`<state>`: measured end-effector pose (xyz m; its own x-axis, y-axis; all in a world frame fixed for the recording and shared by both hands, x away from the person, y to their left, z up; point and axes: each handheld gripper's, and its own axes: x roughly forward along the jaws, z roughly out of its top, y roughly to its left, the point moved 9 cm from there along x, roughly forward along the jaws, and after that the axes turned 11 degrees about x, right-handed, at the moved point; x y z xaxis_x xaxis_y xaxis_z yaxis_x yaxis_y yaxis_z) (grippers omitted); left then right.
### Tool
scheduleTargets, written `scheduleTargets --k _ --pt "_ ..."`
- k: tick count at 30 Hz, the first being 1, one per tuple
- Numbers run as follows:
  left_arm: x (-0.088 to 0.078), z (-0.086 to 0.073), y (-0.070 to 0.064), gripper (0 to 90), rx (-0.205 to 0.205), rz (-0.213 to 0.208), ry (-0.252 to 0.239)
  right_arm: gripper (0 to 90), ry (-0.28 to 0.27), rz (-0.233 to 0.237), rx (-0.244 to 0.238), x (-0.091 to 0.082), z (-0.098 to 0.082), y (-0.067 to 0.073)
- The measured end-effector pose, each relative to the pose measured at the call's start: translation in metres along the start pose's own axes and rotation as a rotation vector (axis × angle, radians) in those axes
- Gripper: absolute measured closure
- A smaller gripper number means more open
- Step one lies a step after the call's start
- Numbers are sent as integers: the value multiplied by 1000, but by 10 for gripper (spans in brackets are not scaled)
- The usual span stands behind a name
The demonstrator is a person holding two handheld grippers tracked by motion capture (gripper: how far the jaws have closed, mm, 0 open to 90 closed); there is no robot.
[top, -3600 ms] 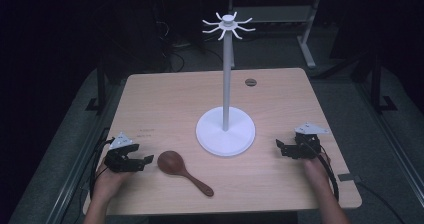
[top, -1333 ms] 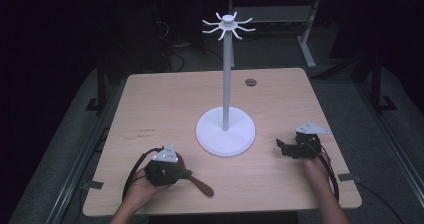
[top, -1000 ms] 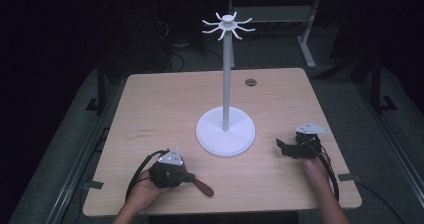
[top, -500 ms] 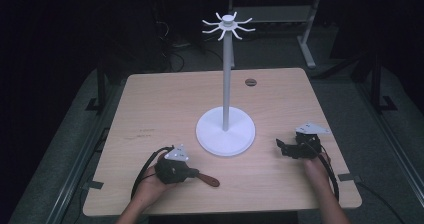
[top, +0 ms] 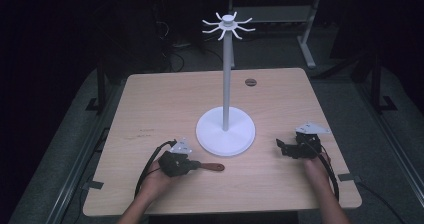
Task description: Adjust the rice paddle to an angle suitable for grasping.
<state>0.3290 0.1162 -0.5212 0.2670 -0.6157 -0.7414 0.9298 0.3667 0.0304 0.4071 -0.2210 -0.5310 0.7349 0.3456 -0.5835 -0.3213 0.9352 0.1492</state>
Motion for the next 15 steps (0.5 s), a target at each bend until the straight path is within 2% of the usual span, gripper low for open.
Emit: scheduleTargets --k 7,8,10,11,14,15 --pt "-6 1 2 897 -20 0 -22 134 -1 -1 -2 0 0 0" --pt "-8 0 4 897 -8 0 -16 134 -1 0 -1 0 0 0" --pt "-14 -2 10 897 -28 12 -23 134 0 1 0 0 0 0" --pt "-17 -3 13 897 -14 20 -18 134 0 1 1 0 0 0" --pt "-24 -6 24 897 -45 46 -28 134 -1 0 -2 0 0 0" --pt "-26 -7 27 897 -36 51 -24 135 -2 -1 -2 0 0 0"
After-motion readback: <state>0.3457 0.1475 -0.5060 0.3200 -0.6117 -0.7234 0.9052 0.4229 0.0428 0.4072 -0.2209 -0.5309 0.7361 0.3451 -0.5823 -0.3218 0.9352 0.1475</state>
